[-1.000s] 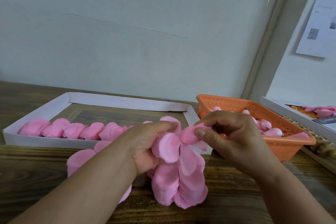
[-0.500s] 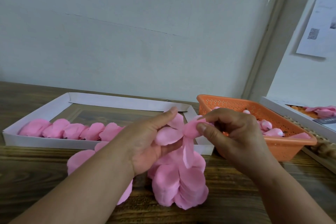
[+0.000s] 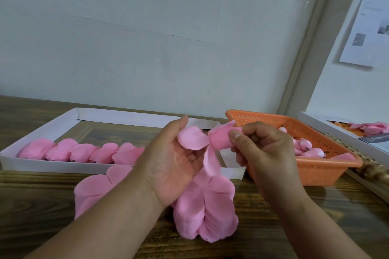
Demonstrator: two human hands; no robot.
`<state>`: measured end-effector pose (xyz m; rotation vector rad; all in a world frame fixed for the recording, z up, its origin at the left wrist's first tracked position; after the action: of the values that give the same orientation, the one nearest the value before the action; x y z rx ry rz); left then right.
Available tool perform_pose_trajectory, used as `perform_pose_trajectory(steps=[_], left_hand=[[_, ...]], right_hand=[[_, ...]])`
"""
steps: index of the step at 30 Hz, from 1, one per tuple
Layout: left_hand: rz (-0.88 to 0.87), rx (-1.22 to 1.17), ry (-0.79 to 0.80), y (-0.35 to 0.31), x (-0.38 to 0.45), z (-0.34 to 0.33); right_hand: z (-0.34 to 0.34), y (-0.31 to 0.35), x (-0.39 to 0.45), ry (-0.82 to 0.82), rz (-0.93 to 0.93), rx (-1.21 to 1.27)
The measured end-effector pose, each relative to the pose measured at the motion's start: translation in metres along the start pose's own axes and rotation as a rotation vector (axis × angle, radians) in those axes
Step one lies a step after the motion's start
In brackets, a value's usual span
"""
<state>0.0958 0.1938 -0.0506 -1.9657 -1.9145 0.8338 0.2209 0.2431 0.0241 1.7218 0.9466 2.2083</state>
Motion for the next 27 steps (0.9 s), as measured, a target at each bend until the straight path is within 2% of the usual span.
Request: perform_pose_trajectory(steps=[3, 8, 11, 16, 18, 22, 27], left_hand=[[0.002, -0.090, 0.005, 0.005, 0.002, 0.002], [0.008, 0.076, 0.002, 0.016, 0.002, -0.003], [0.033, 0.111, 0.074, 0.021, 0.001, -0.012], [0.048, 0.152, 0.064, 0.022, 0.000, -0.012], [0.043, 0.151, 0.023, 0.022, 0.000, -0.007], [0.055, 0.087, -0.176, 0.020, 0.001, 0.015], [-0.037, 0.241, -0.327, 0.013, -0.002, 0.027]], right_hand=[[-0.004, 0.005, -0.002, -0.005, 0.035, -0.031], [-0.012, 0.006, -0.005, 0.029, 0.073, -0.090], [-0.020, 0.010, -0.006, 0.112, 0.103, -0.109], [-0.026, 0.016, -0.006, 0.204, 0.157, -0.180], [-0.029, 0.018, -0.007, 0.219, 0.179, -0.190], [-0.036, 0.022, -0.011, 0.262, 0.221, -0.205], [-0.040, 0.017, -0.013, 0.308, 0.178, -0.265]])
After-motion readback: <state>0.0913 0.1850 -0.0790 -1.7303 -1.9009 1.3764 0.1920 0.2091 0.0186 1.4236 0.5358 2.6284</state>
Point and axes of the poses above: each hand's wrist, its own x-axis towards the middle knuckle, its own z-axis out of the back of the hand, y = z × x, the point moved 10 cm from there along x, towards the middle knuckle, and after that the axes turned 13 degrees about z, right-handed, at the moved point
